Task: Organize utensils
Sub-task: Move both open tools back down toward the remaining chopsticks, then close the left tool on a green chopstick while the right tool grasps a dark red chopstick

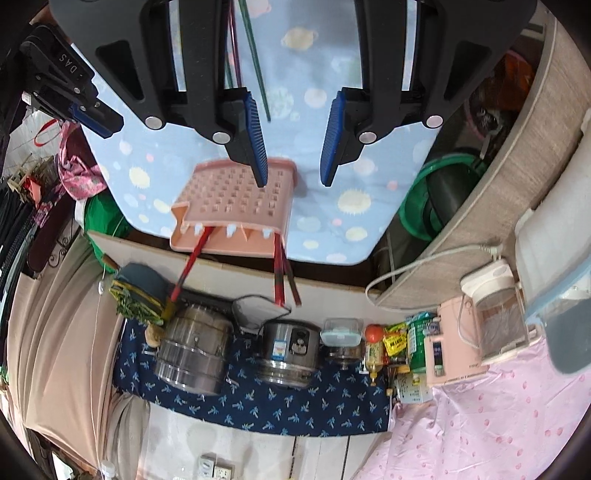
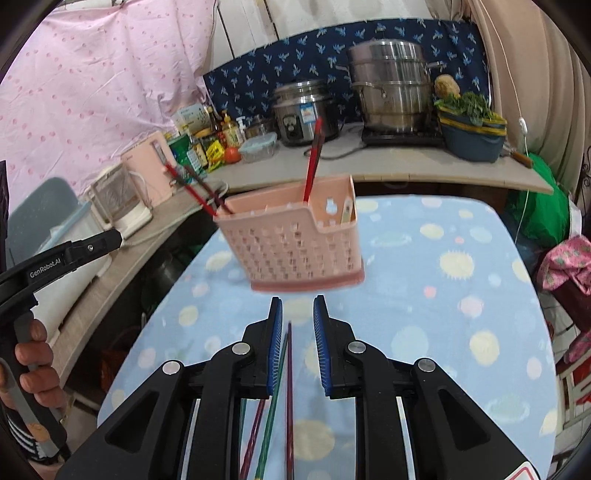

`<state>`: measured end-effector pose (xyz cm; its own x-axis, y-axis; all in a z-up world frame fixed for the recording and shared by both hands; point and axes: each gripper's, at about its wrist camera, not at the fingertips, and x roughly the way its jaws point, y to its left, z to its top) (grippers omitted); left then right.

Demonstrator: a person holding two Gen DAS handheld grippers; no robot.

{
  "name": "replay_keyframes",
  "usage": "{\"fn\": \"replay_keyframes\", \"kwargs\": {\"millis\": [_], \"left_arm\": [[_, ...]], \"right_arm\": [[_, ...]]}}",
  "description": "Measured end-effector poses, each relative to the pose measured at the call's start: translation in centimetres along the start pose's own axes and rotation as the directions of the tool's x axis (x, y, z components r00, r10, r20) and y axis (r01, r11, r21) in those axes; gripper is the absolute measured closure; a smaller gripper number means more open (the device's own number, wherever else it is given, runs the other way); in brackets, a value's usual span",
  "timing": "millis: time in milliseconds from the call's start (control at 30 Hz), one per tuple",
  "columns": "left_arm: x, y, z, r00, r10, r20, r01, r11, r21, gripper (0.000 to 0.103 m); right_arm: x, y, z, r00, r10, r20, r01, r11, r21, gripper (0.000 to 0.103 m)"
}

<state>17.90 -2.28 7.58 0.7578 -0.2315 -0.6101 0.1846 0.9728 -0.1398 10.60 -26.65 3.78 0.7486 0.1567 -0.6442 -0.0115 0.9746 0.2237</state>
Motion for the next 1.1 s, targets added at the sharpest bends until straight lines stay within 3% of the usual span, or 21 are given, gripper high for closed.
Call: {"fn": "replay_keyframes", "kwargs": {"millis": [300,567,1100], "left_arm": [[0.5,0.6,-6.6,0.992,0.026,-0.12,-0.023,1.0,0.02,0.075],[0.8,1.0,-10.9,0.979,0.025,-0.2,-0.021,1.0,0.021,0.075],[1.4,1.1,-15.5,0.955,0.026,-0.297,-0.024,1.0,0.012,0.075]], "right_arm": [[1.3,0.1,-7.1,0.991,-0.031,-0.13,0.03,0.999,-0.01,0.085],[2.3,0.7,-11.2,0.977,-0.027,-0.21,0.025,1.0,-0.014,0.085],[3.8,1.9,-14.7,0.96,-0.07,-0.271,0.051,0.996,-0.078,0.085]]}}
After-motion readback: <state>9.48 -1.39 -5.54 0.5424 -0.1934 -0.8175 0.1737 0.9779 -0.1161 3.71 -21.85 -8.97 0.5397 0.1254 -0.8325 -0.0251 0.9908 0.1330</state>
